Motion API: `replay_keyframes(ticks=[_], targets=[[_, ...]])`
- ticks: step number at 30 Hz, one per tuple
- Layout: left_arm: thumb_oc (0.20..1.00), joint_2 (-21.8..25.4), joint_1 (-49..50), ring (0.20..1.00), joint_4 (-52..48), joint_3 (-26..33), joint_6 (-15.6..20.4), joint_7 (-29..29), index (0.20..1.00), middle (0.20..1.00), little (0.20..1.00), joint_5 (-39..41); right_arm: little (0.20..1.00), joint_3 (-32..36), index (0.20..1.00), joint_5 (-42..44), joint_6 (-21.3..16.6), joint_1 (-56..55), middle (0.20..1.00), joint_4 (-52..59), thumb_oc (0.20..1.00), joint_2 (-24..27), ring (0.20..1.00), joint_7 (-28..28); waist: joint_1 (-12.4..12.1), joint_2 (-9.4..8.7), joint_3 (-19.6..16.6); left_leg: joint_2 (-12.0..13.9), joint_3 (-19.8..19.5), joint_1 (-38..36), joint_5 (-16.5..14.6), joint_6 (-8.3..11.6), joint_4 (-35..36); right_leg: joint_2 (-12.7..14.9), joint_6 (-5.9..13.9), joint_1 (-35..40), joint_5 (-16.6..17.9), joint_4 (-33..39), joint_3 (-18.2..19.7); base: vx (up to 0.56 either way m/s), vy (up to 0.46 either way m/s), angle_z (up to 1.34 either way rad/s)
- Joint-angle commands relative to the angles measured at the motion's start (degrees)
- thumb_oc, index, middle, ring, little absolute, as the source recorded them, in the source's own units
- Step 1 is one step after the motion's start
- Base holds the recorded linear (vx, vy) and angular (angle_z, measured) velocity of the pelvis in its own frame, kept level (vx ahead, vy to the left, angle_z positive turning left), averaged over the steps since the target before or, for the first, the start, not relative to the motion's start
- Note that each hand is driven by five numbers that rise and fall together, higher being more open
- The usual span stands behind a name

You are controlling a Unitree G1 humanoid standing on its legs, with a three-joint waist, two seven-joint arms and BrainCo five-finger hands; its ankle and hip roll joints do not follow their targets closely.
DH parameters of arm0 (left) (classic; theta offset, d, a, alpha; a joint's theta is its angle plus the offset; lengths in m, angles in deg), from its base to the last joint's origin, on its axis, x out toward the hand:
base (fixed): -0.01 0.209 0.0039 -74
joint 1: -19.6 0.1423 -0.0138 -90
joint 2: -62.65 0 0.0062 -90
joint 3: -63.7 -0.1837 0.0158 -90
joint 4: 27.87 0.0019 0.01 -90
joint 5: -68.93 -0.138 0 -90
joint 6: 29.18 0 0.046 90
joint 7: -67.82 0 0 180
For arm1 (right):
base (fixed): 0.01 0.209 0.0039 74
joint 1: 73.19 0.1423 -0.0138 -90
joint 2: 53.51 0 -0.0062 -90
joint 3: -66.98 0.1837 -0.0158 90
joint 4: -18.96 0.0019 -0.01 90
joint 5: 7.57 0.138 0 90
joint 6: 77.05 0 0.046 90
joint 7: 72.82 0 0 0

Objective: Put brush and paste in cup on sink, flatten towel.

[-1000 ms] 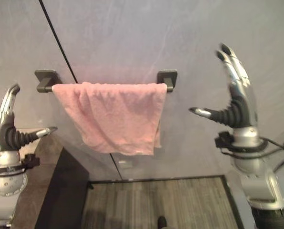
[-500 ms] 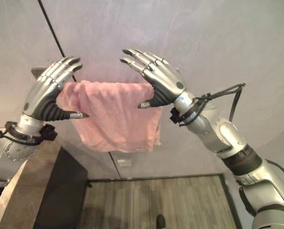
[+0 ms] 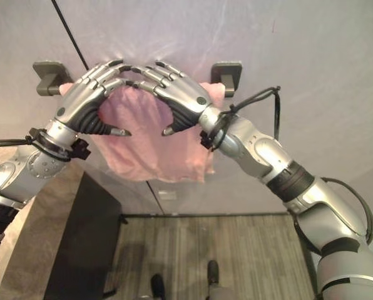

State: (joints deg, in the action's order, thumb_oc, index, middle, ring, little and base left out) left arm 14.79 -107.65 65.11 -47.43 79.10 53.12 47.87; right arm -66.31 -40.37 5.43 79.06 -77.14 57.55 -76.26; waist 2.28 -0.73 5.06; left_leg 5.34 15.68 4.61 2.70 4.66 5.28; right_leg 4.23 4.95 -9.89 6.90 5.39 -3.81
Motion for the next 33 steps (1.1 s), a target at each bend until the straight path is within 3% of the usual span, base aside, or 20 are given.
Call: replay_keyframes(ticks=[1, 7, 14, 20, 23, 26, 33], targets=[[1.000, 2.0, -6.1, 1.000, 2.8, -4.6, -2.3, 2.9, 1.000, 1.000, 1.000, 0.2, 1.000, -4.2, 1.000, -2.8, 1.9, 7.7, 1.000, -4.0, 1.000, 0.0, 1.000, 5.2, 0.1, -2.24, 1.2, 0.2, -2.4, -2.2, -0.5, 0.61, -0.3, 9.8, 8.64, 3.6, 1.8, -0.4, 2.1, 0.00, 0.000, 0.00], [1.000, 5.2, -4.1, 1.000, 1.0, -4.0, -3.2, 6.6, 1.000, 1.000, 1.000, -0.6, 1.000, -6.2, 1.000, -3.0, 1.9, 7.1, 1.000, -2.1, 1.000, 4.9, 1.000, 10.2, 0.5, -2.27, 0.8, 0.4, -2.7, -2.9, -0.8, 0.70, -0.3, 9.7, 8.31, 4.6, 1.1, -0.4, 1.5, 0.01, 0.001, 0.01], [1.000, 9.4, 1.3, 1.000, 0.2, -1.0, -3.7, 9.8, 1.000, 1.000, 1.000, -1.6, 1.000, -1.9, 1.000, -1.2, 2.1, 1.8, 1.000, 0.5, 1.000, 9.5, 1.000, 11.8, 1.0, -2.08, 0.7, 0.5, -2.5, -4.2, -1.3, 0.61, -0.3, 9.7, 8.20, 5.8, 0.6, -0.4, 1.5, 0.00, 0.000, 0.00], [1.000, 10.0, 14.3, 1.000, 1.4, 9.2, -4.2, 11.2, 1.000, 1.000, 1.000, -0.7, 1.000, 5.3, 1.000, 2.7, 1.9, -8.0, 1.000, 1.4, 1.000, 11.7, 1.000, 10.9, 0.4, -1.78, 0.4, 0.5, -1.7, -5.5, -1.7, 0.58, -0.3, 9.8, 8.25, 6.7, -0.1, -0.4, 1.5, 0.00, 0.000, 0.00], [1.000, 6.4, 18.8, 1.000, 3.7, 13.6, -4.5, 10.9, 1.000, 1.000, 1.000, 3.4, 1.000, 9.1, 1.000, 6.7, 2.4, -12.6, 1.000, 0.9, 1.000, 11.2, 1.000, 10.1, 0.3, -1.71, 0.3, 0.6, -1.6, -5.6, -1.7, 0.61, -0.3, 9.9, 8.26, 6.7, -0.2, -0.4, 1.4, 0.00, 0.000, 0.00], [1.000, -1.1, 21.2, 1.000, 9.8, 17.4, -4.9, 9.4, 1.000, 1.000, 1.000, 12.4, 1.000, 11.8, 1.000, 8.6, 3.1, -16.3, 1.000, -1.4, 1.000, 9.8, 1.000, 9.2, 0.3, -1.76, 0.2, 0.5, -1.4, -5.8, -1.6, 0.61, -0.3, 10.0, 8.12, 6.9, -0.2, -0.4, 1.1, 0.00, 0.000, 0.00], [1.000, -11.6, 19.3, 1.000, 16.8, 16.7, -4.6, 7.2, 1.000, 1.000, 1.000, 25.6, 1.000, 15.6, 1.000, 18.1, 3.8, -20.9, 1.000, -8.5, 1.000, 3.8, 1.000, 4.7, 0.4, -1.73, -0.2, 0.8, -1.5, -6.2, -1.5, 0.58, -0.3, 9.9, 7.87, 7.6, -0.3, -0.4, 0.7, 0.00, 0.000, 0.00]])
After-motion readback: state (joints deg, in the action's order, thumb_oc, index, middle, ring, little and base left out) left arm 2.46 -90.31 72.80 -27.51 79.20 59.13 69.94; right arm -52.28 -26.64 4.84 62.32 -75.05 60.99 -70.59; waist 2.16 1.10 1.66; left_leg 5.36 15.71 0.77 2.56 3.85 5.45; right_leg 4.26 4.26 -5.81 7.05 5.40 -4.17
